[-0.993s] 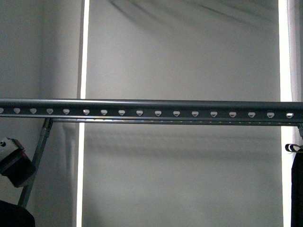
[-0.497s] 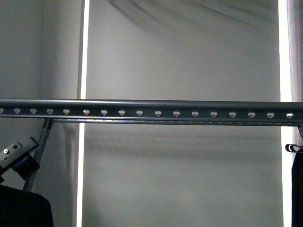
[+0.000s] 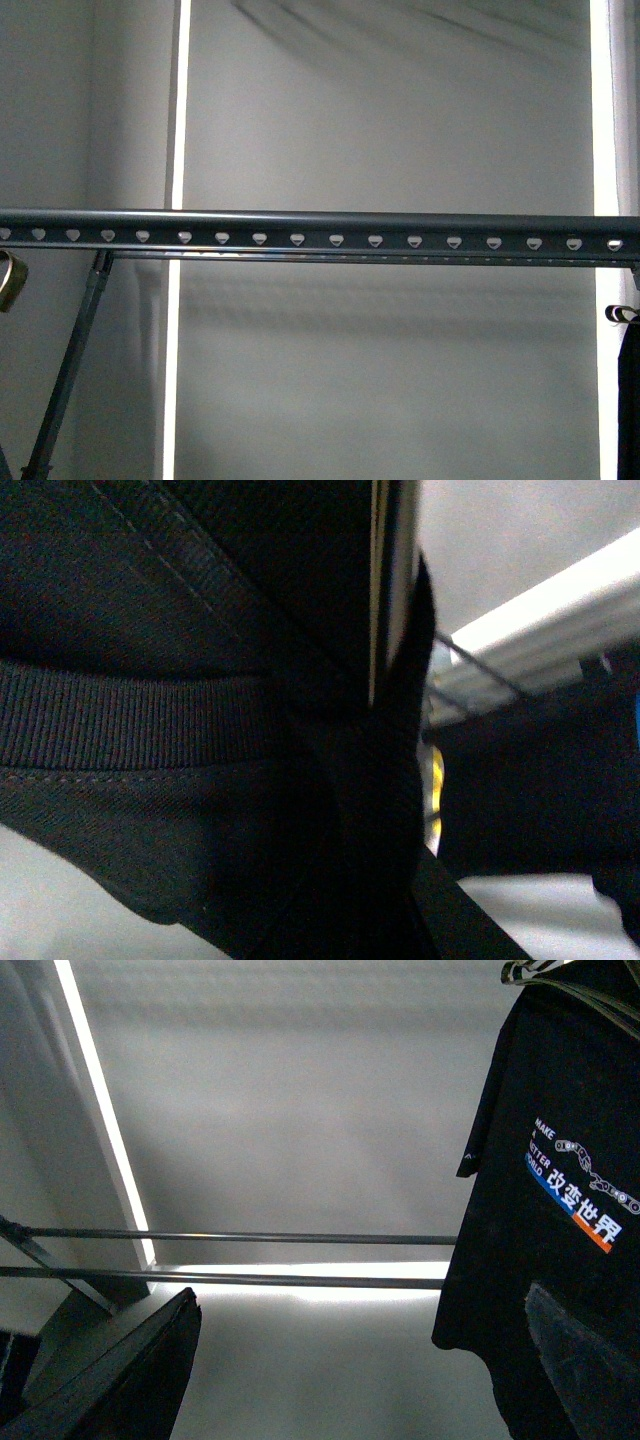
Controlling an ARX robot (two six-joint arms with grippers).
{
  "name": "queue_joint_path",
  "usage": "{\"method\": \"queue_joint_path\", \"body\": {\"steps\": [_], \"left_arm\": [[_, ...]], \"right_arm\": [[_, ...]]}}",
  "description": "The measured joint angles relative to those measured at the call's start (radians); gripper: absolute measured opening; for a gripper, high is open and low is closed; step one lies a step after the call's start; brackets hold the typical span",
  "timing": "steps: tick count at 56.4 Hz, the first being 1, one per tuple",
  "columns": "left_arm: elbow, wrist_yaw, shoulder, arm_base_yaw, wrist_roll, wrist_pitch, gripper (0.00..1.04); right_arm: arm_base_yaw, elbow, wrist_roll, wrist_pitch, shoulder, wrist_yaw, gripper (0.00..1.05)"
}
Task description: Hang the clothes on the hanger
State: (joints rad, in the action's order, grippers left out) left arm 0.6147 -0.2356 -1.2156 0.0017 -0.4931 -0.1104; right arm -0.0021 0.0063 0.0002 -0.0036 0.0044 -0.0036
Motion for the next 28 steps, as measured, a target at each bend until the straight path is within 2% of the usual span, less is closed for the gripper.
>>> {"method": "queue_joint_path", "body": {"steps": [5, 11, 18, 19, 20, 22, 25, 28], "left_arm": [[-0.108, -0.263, 0.209, 0.045, 0.235, 0.167, 0.05], [-0.123, -0.412, 0.293, 0.094, 0.503, 0.281, 0.05], [-0.129, -0.401, 0.277, 0.153, 0.870, 0.245, 0.04], [-0.129, -0.400, 0.261, 0.159, 1.002, 0.208, 0.04], [-0.128, -0.402, 0.249, 0.161, 1.061, 0.179, 0.04], [-0.123, -0.418, 0.223, 0.158, 1.230, 0.122, 0.04], [-0.101, -0.422, 0.185, 0.138, 1.394, 0.081, 0.04], [-0.056, -0.398, 0.121, 0.092, 1.603, 0.023, 0.04]], "right_arm": [[0.000, 0.000, 0.000, 0.000, 0.000, 0.002, 0.97], [0.000, 0.000, 0.000, 0.000, 0.000, 0.000, 0.97], [0.000, 0.000, 0.000, 0.000, 0.000, 0.001, 0.97], [0.000, 0.000, 0.000, 0.000, 0.000, 0.001, 0.97], [0.000, 0.000, 0.000, 0.000, 0.000, 0.001, 0.97], [0.000, 0.000, 0.000, 0.000, 0.000, 0.002, 0.97], [0.000, 0.000, 0.000, 0.000, 0.000, 0.001, 0.97], [0.000, 0.000, 0.000, 0.000, 0.000, 0.001, 0.97]]}}
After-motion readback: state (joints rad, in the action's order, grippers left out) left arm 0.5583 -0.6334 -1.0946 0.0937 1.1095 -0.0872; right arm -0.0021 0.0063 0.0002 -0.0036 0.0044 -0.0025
